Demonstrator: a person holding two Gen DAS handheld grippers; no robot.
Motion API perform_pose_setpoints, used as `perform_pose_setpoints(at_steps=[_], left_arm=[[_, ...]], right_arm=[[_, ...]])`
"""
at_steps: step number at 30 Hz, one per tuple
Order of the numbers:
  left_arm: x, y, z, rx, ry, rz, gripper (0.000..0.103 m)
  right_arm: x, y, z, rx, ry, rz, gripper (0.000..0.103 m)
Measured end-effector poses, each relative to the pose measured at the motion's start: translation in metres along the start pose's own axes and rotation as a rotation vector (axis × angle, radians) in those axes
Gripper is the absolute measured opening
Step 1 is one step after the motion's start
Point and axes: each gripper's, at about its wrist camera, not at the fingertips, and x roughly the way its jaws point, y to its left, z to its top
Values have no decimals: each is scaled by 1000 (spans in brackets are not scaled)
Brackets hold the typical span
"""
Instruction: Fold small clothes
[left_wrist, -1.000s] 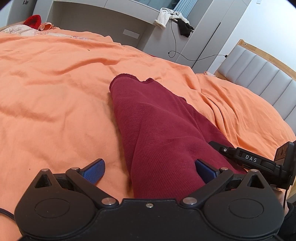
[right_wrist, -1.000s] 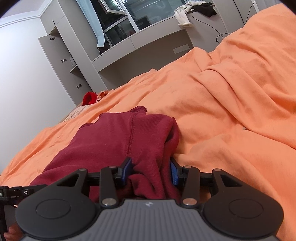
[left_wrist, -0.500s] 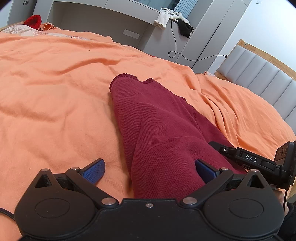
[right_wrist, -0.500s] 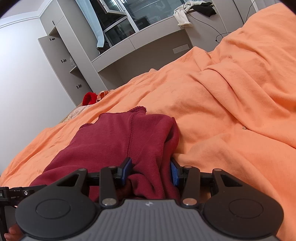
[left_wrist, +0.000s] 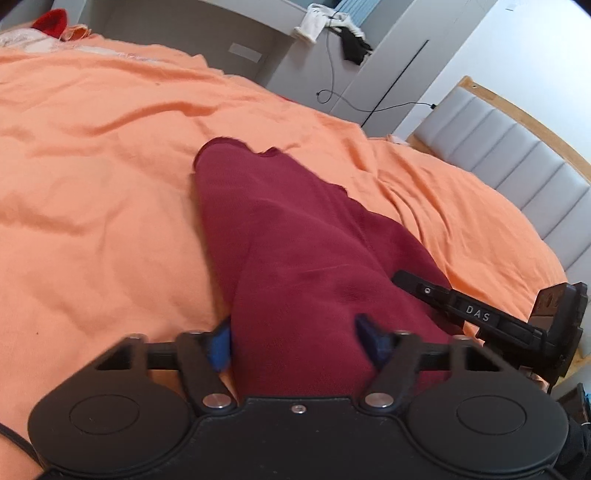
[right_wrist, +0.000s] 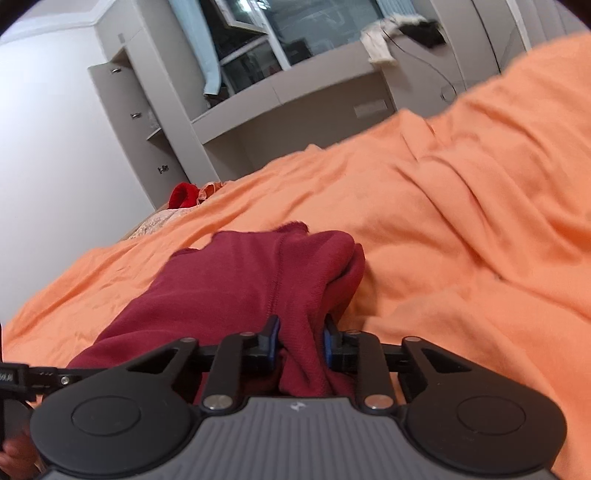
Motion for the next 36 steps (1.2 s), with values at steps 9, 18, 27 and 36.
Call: perform_pose_setpoints(at_steps=[9, 18, 27, 36], left_arm=[[-17, -32, 0, 194, -137, 77, 45], [-37, -25, 33, 299, -324, 191, 42], [-59, -9, 44, 326, -443, 353, 42], [-44, 24, 33, 309, -258, 407, 47]], right_arm=[[-17, 94, 6, -413, -162, -54, 18], [16, 122, 45, -385, -243, -15, 17], [59, 137, 48, -356, -342, 85, 17], [104, 124, 28, -310, -155, 19, 18]])
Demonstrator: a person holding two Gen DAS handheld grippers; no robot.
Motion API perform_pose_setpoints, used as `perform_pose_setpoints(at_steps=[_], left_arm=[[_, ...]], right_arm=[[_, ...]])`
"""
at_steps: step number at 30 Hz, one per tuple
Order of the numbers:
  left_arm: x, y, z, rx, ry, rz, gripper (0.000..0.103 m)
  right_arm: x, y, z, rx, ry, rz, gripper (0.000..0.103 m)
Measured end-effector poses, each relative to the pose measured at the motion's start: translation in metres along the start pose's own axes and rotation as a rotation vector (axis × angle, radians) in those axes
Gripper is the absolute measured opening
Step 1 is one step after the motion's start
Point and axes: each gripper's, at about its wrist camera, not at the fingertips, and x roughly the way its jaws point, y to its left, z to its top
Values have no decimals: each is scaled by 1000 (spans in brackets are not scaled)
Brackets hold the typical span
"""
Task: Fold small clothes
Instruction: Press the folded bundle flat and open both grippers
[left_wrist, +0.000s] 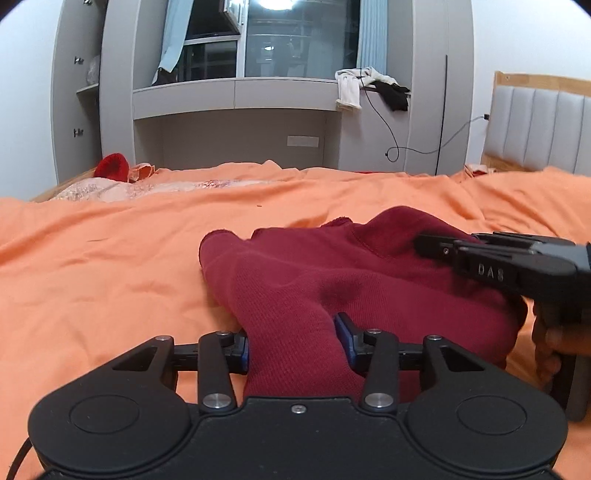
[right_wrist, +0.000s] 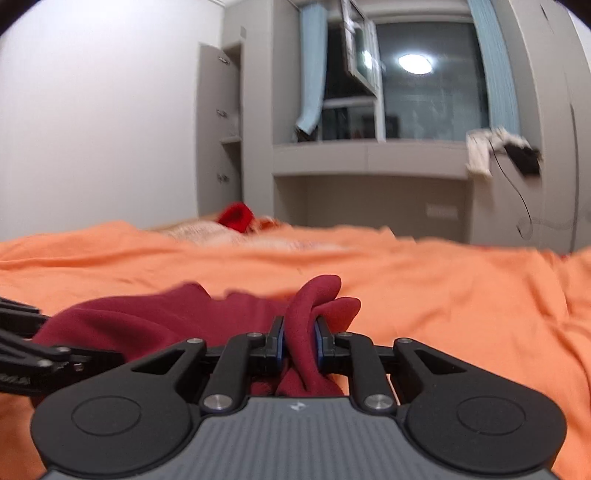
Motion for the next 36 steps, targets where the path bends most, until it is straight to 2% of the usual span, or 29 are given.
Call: perform_pose_setpoints(at_steps=[5, 11, 19, 24, 31, 34, 36], left_arm=[[0, 2, -3, 5, 3, 5, 51], [-4, 0, -10, 10, 14, 6, 56], [-12, 8, -12, -59, 65, -10, 71], [-19, 12, -17, -82, 85, -5, 77], [-46, 4, -19, -106, 34, 18, 90], [-66, -8, -20, -72, -24, 45, 98], [-81, -15, -20, -49, -65, 68, 100]], right_arm=[[1, -11, -9, 61, 44, -29, 21], [-2, -17, -18, 87, 66, -53, 31], [-11, -16, -13, 97, 82, -124, 69], [-35, -13, -11, 108, 57, -139, 85], [-76, -8, -7, 120, -5, -111, 100], [-93, -3, -7, 117, -27, -102, 103], [-107, 0, -8, 114, -46, -95, 103]])
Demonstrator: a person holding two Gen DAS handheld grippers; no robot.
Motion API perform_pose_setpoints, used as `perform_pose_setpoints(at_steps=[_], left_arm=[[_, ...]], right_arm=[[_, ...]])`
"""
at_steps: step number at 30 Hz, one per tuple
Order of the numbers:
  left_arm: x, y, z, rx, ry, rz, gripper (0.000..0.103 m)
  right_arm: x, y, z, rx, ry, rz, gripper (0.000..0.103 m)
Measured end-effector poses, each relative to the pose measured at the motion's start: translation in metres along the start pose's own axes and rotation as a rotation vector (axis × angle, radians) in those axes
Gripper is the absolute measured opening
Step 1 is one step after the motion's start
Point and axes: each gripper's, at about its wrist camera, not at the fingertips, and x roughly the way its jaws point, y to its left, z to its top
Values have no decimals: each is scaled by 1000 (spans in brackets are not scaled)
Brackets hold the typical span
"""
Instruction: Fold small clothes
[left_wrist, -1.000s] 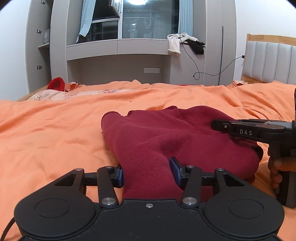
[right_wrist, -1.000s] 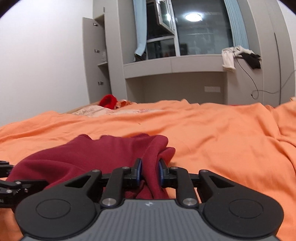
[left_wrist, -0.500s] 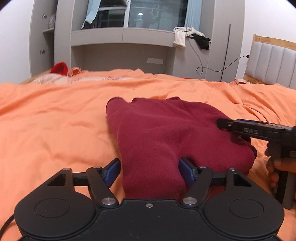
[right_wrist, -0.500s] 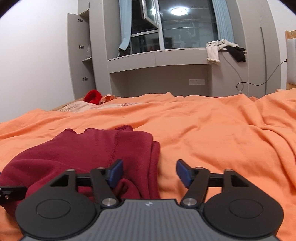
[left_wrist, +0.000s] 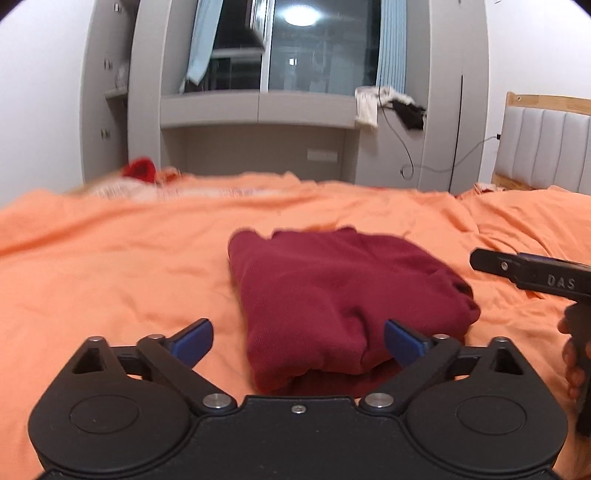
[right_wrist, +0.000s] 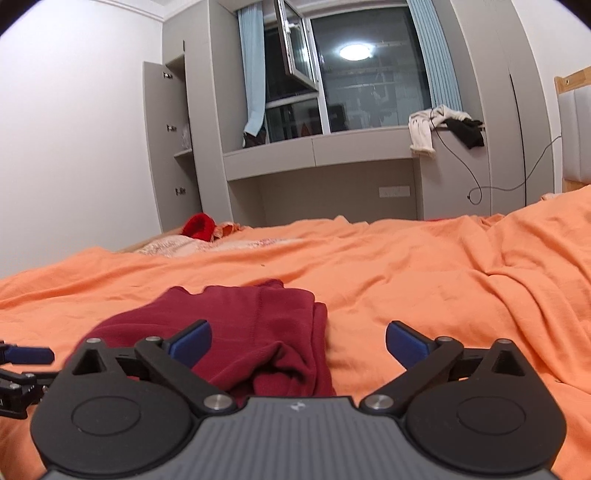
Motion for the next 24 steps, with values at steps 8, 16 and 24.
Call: perform_pose_setpoints(at_steps=[8, 16, 24], left_arm=[[-65, 2, 8, -95, -108, 23, 102], [-120, 1, -3, -95, -168, 66, 102], [-152, -7, -32, -90, -177, 53, 102]], right_arm=[[-70, 10, 0, -7, -116, 26, 103], [-130, 14, -6, 26, -221, 36, 103], [-178, 29, -30, -50, -265, 10, 103]])
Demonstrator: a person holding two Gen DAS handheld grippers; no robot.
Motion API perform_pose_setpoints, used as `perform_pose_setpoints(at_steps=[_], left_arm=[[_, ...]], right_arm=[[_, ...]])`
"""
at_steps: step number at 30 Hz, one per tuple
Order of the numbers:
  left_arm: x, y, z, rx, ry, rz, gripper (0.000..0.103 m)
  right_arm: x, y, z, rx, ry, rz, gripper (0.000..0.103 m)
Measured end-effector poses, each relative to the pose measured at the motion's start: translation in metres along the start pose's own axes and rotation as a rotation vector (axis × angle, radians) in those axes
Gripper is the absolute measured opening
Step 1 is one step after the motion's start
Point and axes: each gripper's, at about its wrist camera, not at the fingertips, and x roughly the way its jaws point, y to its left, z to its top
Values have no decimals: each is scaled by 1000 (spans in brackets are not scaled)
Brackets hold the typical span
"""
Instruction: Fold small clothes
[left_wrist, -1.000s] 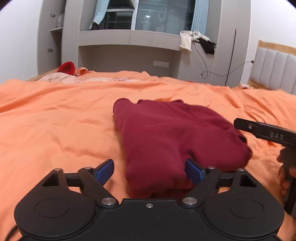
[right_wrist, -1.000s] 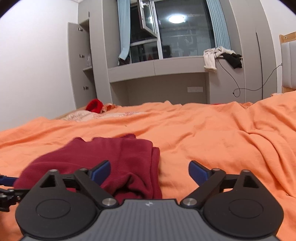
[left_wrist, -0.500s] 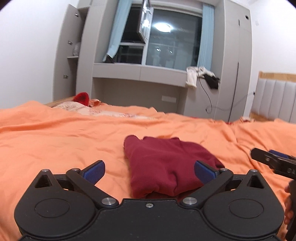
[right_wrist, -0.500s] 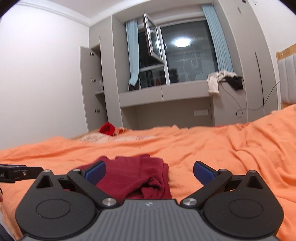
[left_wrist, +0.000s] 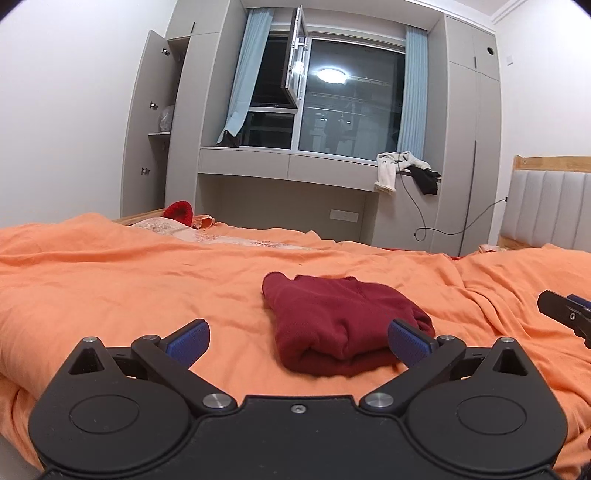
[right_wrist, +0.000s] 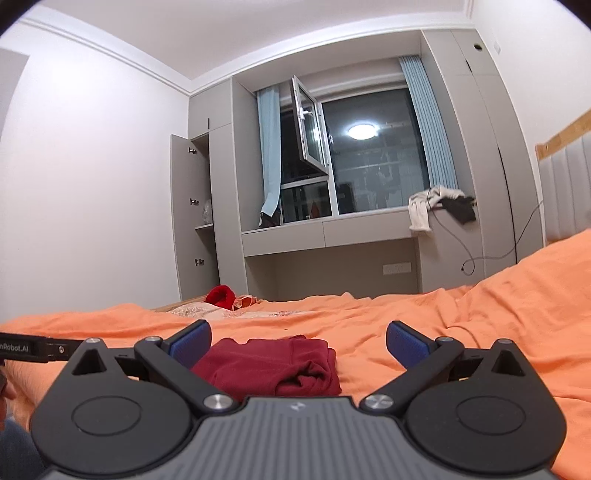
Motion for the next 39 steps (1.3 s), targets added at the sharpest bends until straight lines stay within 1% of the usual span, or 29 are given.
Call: perform_pose_setpoints(at_steps=[6, 11, 16, 19, 25, 39], left_arm=[[-10, -1, -24, 18, -16, -9, 102], [-12, 0, -41, 49, -31, -1, 102], [-14, -1, -55, 63, -36, -3, 102], [-13, -3, -61, 86, -33, 12, 102], [-11, -1, -63, 81, -25, 16, 102], [-7, -4, -66, 89, -15, 22, 102]], right_arm=[[-27, 12, -13, -40, -25, -24, 103], [-38, 21, -29, -77, -47, -59, 103], [-30, 27, -44, -92, -15, -72, 103], [-29, 26, -51, -91, 3, -66, 103], [-32, 28, -56, -112, 2, -60, 103], [-32, 24, -58, -115, 10, -58, 103]])
